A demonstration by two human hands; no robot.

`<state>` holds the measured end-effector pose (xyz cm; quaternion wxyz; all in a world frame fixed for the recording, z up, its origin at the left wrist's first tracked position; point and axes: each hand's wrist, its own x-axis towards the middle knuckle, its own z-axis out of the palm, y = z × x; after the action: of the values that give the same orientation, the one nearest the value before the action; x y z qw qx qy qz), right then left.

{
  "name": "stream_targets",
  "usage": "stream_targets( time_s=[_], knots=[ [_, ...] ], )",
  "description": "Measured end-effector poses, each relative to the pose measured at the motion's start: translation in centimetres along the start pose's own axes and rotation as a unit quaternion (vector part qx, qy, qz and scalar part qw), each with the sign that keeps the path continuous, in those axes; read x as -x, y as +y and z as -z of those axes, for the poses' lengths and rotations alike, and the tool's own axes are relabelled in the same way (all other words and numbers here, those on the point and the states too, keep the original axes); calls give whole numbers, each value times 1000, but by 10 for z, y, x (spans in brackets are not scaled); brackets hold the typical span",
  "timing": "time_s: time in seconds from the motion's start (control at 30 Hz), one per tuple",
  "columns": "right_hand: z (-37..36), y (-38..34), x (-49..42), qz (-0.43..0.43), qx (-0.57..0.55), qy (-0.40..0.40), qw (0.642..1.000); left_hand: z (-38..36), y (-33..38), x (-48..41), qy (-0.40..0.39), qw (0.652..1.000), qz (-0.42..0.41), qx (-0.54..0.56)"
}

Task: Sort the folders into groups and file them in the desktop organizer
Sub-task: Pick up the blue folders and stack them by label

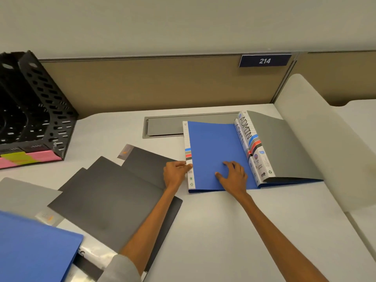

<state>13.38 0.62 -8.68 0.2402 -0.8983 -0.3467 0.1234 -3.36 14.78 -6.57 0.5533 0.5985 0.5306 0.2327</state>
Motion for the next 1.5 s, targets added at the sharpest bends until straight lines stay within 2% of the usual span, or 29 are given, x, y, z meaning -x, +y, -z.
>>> stream_targets(
  time_s=[0.17, 0.5, 0.63, 0.87, 1.03, 1.17, 1.37, 1.5],
  knots=[
    [-10, 3, 4, 7, -11, 38, 999, 0, -8, 4, 3, 1000, -3, 28],
    [-15, -20, 13, 7, -41, 77, 996, 18, -5, 23, 32, 998, -60, -19],
    [-25, -51, 31, 43, -93, 100, 990, 46, -9, 32, 54, 995, -73, -30],
    [-59, -127, 86, 77, -125, 77, 986, 128, -33, 65, 98, 989, -106, -39],
    [-82, -185, 134, 136, -171, 41, 975, 196, -59, 100, 189, 978, -90, -23],
    [-108, -234, 171, 209, -188, -42, 959, 253, -80, 130, 268, 961, -60, -47],
    [-152, -297, 223, 267, -148, -140, 942, 344, -108, 166, 379, 918, -37, -109],
    [-168, -330, 248, 284, -66, -185, 938, 397, -137, 192, 429, 895, -36, -116]
  ],
)
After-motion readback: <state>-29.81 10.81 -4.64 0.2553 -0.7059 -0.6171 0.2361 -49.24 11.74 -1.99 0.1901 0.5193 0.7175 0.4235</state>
